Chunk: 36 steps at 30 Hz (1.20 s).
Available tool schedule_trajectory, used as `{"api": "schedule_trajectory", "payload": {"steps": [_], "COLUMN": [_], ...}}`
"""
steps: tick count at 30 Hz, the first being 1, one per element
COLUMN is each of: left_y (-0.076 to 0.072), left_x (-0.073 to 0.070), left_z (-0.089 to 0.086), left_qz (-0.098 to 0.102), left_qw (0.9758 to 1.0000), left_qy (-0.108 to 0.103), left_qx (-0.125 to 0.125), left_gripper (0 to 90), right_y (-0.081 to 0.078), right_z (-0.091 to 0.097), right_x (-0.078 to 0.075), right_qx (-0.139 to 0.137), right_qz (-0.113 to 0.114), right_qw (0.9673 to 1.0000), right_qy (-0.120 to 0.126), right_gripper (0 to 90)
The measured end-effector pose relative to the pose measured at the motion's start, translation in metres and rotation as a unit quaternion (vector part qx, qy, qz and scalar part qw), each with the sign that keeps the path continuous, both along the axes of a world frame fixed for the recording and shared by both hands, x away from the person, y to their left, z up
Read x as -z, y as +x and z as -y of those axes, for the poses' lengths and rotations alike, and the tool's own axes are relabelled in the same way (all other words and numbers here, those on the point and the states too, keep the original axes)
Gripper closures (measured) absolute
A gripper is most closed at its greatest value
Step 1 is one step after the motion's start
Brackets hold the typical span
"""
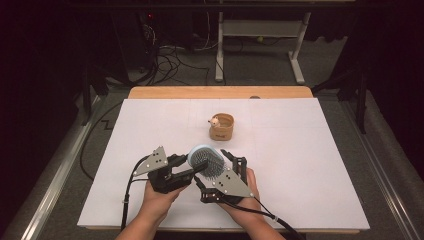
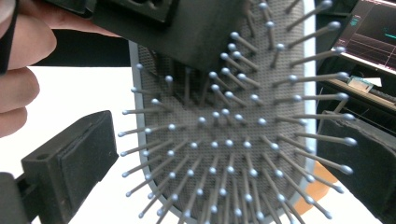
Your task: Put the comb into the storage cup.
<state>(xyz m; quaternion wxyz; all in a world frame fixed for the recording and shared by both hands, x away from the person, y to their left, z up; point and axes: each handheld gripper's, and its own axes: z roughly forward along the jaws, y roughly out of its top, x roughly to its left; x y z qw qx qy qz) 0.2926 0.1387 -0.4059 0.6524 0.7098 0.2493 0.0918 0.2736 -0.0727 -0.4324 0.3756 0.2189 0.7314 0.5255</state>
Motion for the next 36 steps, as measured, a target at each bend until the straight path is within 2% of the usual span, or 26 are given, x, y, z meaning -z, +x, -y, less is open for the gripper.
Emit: {"api": "schedule_trajectory", "payload": {"steps": [17,24,36], "left_y": [0.0,0.001,0.001], "left_x": [-0.005,-0.005,-0.006], "left_z": [-0.01,-0.014,-0.022], "left_qz": [0.019,0.03,0.044], "left_qw": [0.9994,0.9986,0.9967], "left_qy": [-0.007,-0.001,0.002], "left_qx": [-0.028,-0.043,-0.069], "left_gripper": [59.5,59.5,59.5], "right_y": [-0.001,0.001,0.001], "right_z": [0.006,0.013,0.025], "right_x": [-0.006,-0.006,-0.002], "right_qx": [-0.005,-0.019,-0.019], "right_qz": [-0.012,-0.038,-0.054], "right_qw": [0.9998,0.9986,0.9979], "right_qy": [0.017,0.031,0.031], "right_gripper": [0.0,0.0,0.0]}}
